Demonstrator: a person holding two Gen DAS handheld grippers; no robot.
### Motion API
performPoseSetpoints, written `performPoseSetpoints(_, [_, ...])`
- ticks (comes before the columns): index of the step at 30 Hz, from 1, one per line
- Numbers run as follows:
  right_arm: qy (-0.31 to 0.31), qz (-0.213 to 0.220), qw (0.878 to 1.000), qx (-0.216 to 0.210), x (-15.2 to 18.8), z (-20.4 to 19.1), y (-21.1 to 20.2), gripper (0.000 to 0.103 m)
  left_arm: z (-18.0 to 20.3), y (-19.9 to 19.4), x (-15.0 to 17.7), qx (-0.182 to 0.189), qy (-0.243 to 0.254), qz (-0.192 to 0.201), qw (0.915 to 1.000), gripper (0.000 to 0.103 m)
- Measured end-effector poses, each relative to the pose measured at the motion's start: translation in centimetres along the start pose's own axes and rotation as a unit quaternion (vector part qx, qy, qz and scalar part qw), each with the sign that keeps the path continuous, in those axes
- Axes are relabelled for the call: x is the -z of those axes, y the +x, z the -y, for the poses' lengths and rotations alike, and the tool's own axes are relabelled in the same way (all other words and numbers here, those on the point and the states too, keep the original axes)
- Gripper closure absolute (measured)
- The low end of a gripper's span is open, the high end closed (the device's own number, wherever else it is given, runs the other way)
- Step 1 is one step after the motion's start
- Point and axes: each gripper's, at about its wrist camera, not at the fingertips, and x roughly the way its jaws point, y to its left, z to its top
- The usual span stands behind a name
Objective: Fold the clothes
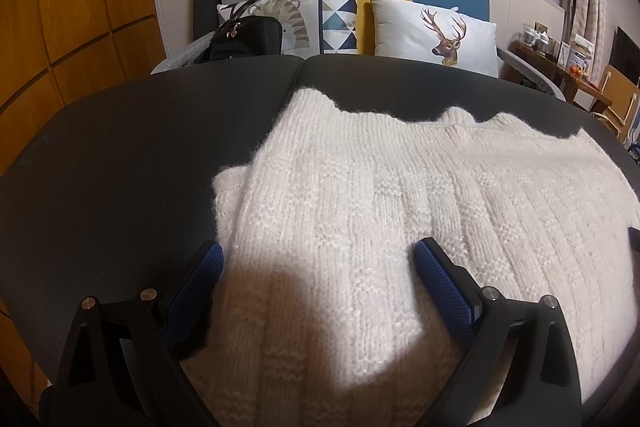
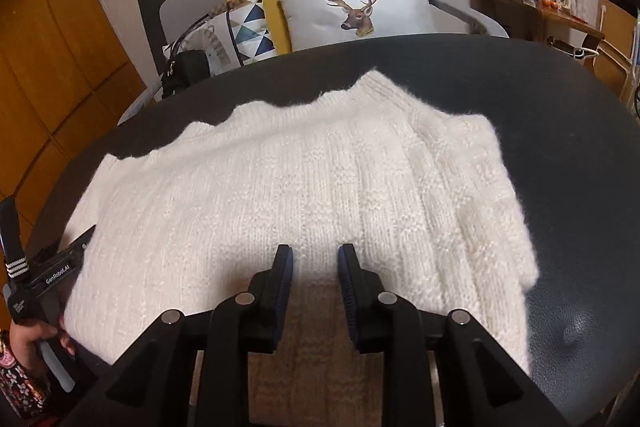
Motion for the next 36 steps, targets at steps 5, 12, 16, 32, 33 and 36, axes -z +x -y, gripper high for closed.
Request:
performPoseSetpoints(5, [-0.017, -0.022, 1.000, 0.010, -0.2, -0.3, 0.4, 0.079, -0.7, -0.4, -0.6, 0.011, -0.003, -0.022, 0.9997, 0.005])
performPoseSetpoints(12, [-0.011, -0.015, 1.000, 0.000, 0.0, 0.2, 0.5, 0.079, -5.7, -1.8, 0.1, -0.007, -0.021, -0.032, 0.9992, 0.005])
performPoseSetpoints(16, [-0.011, -0.016, 1.000, 0.003, -0.1, 0.2, 0.6, 0.079, -9.2, -2.8, -0.4, 0.001, -0.087, -0.026, 0.9959, 0.005])
performPoseSetpoints(32, [-0.009, -0.009, 1.000, 0.000, 0.2, 0.2, 0.6, 0.079, -6.7, -0.9, -1.9, 0.020, -0.063, -0.033, 0.9972, 0.005])
performPoseSetpoints(33, [-0.010, -0.008, 1.000, 0.002, 0.2, 0.2, 0.6, 0.079, -7.7, -1.5, -1.9, 0.021, -0.082, -0.026, 0.9961, 0.005])
performPoseSetpoints(36, [-0.016, -0.008, 1.000, 0.018, -0.2, -0.7, -0.2, 0.079, -10.6, -3.7, -1.6, 0.039, -0.137, 0.007, 0.9898, 0.005])
